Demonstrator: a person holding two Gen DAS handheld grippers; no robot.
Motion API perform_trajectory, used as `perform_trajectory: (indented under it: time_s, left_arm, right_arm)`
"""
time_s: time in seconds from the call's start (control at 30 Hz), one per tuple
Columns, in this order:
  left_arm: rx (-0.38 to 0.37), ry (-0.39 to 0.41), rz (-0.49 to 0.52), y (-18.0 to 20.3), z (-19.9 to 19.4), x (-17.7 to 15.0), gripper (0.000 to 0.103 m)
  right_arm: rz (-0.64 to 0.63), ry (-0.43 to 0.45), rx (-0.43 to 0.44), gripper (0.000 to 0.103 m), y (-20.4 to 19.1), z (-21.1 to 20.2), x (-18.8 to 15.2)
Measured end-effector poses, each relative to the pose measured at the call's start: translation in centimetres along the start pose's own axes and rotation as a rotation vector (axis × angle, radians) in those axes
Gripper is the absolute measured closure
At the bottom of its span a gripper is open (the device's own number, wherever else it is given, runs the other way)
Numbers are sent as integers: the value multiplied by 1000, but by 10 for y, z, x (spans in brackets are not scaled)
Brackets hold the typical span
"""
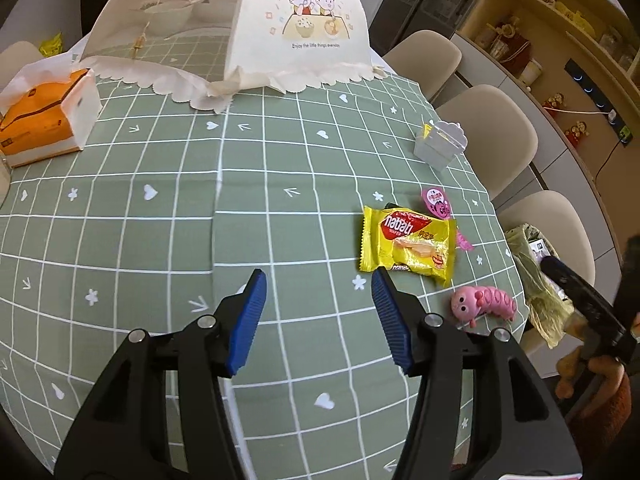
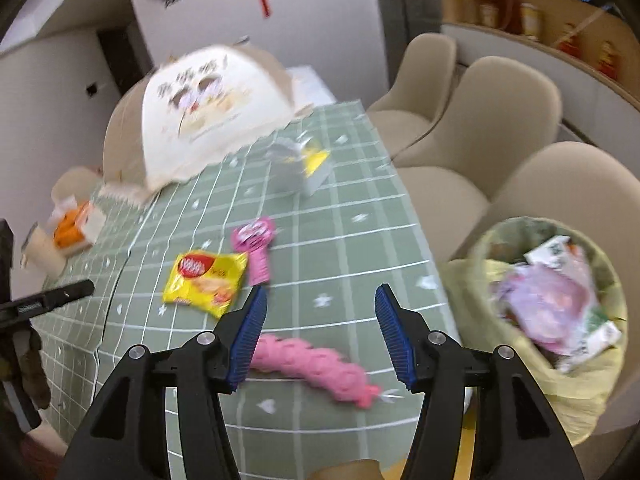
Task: Collect trash
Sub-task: 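Grasp the yellow Nabati wafer pack with the left gripper while the right grasps the pink lollipop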
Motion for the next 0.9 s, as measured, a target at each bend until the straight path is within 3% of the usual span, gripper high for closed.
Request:
perform_trajectory:
  time_s: [0.37, 0.7, 0.9]
  left_arm:
    - [-35, 20, 24, -12, -14, 4, 47]
    - [-106, -41, 50, -21, 18, 18, 47]
    - [-165, -80, 74, -20, 41, 31, 47]
  right_arm:
    - [-135, -23, 48, 49, -60, 43, 37]
    - [-307, -140, 61, 49, -101, 112, 57]
    - [-343, -168, 99, 56, -108, 121, 63]
Point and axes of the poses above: each gripper's, at about its wrist camera, not at the fingertips, and z roughly the way its jaws point, y to its right, x to its top, the point moved 1 cm from there along z, roughly the way its jaws point, and after that the axes turned 14 degrees about -x, right-handed, at the moved point
